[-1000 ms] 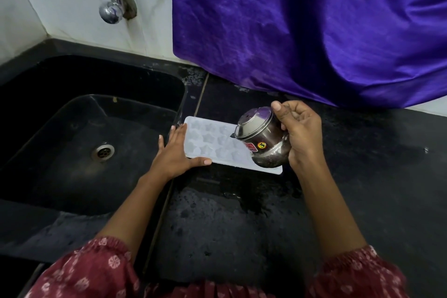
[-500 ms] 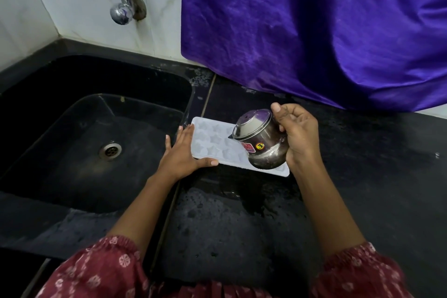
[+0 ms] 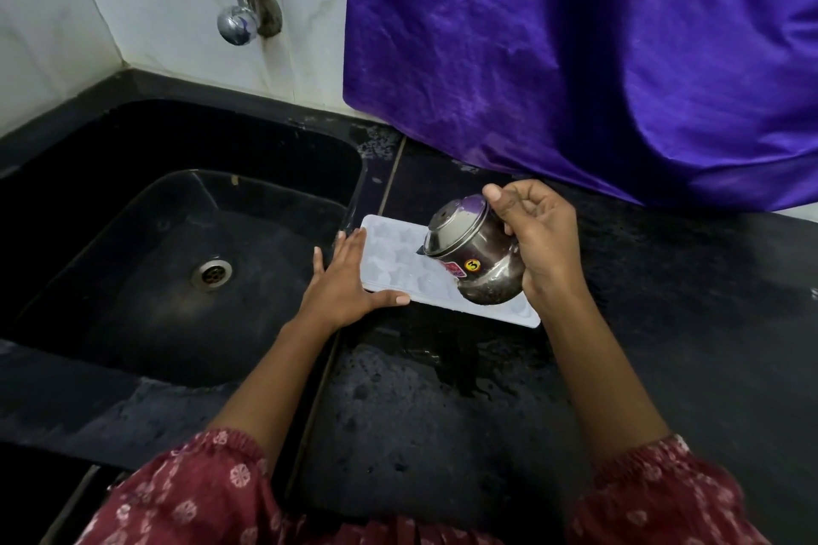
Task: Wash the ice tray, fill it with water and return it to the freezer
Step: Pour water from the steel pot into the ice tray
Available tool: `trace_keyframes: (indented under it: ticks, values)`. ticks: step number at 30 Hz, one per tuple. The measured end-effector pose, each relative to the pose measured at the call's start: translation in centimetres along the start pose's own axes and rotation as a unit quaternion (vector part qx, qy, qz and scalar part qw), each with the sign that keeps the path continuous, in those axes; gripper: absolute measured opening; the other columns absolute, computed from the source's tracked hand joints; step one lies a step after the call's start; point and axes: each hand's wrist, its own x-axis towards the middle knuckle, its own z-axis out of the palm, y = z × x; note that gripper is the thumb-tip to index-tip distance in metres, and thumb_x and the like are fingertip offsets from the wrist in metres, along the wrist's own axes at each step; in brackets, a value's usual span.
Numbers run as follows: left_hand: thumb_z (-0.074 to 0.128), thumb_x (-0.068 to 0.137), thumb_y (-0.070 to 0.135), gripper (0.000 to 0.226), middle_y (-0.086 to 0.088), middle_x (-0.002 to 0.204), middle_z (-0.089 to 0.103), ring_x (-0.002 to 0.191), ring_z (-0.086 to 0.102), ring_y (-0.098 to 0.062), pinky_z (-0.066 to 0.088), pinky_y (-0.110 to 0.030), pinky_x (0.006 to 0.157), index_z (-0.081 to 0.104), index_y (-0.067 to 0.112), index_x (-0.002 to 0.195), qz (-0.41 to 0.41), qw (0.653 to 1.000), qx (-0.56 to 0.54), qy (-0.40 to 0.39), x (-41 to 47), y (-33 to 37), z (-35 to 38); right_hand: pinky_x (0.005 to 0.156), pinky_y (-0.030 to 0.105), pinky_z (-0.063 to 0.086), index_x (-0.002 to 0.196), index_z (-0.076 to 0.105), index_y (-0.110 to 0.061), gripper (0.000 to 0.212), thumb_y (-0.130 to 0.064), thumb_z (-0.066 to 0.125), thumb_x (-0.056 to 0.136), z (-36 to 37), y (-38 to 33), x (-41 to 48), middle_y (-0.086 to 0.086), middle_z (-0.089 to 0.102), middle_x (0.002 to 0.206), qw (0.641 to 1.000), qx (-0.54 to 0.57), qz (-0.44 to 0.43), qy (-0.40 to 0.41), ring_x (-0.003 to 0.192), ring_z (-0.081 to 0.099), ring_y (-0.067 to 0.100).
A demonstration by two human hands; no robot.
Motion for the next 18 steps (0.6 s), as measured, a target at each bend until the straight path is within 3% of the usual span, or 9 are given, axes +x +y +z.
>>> trace_keyframes:
  ticks: [14,18]
  values:
    - [0.065,0.066,0.065,0.117,0.003,0.158,0.0,0.142,-0.013,-0.006,-0.021,-0.037,0.109,-0.001,0.016,0.149,-0.001,1.0,0.008,-0.004,-0.03,0.16,-0.14,0.057,0.014,0.04,0.069,0.056,-0.019,0.017,-0.021,0.072,0.076,0.24,-0.28,0.17,-0.011,0.05,0.054,1.0,0.012,-0.006,-0.005,0.05,0.041,0.0]
    - [0.065,0.066,0.066,0.117,0.004,0.158,0.0,0.142,-0.013,-0.007,-0.02,-0.037,0.109,-0.002,0.018,0.149,-0.002,1.0,0.007,-0.003,-0.09,0.2,-0.13,0.057,0.014,0.04,0.069,0.056,-0.017,0.017,-0.02,0.07,0.079,0.06,0.29,0.09,-0.015,0.047,0.047,0.999,0.04,0.013,-0.003,0.05,0.04,0.0]
